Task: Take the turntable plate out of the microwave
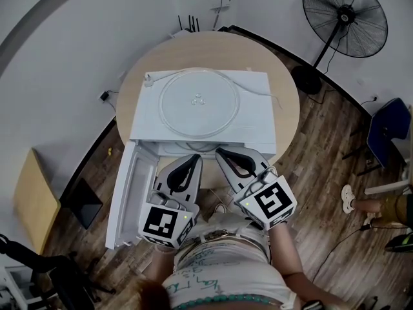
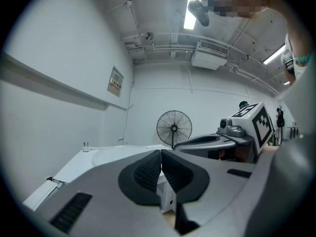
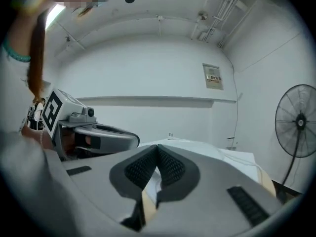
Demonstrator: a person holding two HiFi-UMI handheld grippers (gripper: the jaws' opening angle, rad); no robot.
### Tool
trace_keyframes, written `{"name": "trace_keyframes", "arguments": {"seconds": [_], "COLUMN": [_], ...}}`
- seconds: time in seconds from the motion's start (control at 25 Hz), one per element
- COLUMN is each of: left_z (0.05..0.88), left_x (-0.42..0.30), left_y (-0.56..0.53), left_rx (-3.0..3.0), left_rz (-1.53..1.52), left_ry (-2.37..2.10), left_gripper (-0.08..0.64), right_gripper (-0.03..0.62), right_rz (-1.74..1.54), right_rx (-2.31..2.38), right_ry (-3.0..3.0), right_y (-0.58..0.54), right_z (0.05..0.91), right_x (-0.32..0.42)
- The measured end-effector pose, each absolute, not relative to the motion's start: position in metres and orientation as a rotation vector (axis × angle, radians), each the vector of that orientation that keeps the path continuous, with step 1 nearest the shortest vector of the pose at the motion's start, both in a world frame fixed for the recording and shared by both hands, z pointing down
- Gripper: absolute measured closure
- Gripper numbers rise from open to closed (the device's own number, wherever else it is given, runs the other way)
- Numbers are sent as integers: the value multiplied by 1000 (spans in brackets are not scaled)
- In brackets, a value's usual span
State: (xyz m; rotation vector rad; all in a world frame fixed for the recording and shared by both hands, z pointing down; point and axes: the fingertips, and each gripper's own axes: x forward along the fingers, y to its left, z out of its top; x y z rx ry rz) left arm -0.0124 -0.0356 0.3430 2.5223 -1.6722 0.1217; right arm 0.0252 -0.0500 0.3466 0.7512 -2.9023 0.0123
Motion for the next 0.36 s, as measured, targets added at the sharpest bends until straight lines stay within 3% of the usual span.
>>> {"name": "trace_keyframes", "arguments": {"seconds": [0.36], "left_z": [346], "left_x": [-12], "left_y": [-40], "left_rx": [2519], "left_rz": [132], "left_ry": [-1673], "left_gripper": [546], "right_gripper": [601], "right_rz": [7], "right_rx": [733], "right_ry": [-2886], "right_y": [-52], "right_z": [352], "right_x": [24]}}
